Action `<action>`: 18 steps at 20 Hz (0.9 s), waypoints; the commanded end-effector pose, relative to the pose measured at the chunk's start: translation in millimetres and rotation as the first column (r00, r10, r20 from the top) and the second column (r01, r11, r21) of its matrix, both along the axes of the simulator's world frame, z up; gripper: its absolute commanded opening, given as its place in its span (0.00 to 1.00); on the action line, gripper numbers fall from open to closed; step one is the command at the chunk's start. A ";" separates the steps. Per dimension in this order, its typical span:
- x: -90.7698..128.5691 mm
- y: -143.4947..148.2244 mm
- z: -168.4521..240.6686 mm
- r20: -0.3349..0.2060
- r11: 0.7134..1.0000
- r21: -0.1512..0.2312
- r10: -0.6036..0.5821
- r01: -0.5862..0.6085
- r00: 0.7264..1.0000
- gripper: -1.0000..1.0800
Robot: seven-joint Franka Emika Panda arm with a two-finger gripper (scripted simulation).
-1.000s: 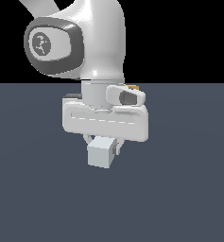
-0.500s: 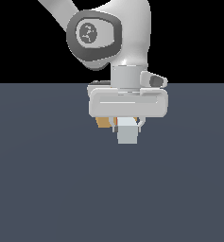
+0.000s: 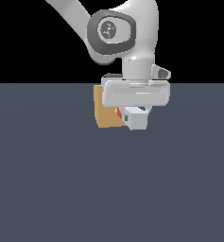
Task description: Insert the peg into the horizontal hole in a box.
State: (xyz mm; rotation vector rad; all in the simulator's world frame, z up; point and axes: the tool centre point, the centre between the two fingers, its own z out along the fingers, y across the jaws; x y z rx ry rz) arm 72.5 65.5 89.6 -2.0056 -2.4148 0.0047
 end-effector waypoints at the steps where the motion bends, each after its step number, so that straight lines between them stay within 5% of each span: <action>1: 5.0 7.1 5.1 0.004 1.000 0.000 0.027 -0.027 1.000 0.00; 18: 7.0 13.2 6.8 0.003 0.999 0.000 0.050 -0.050 0.999 0.00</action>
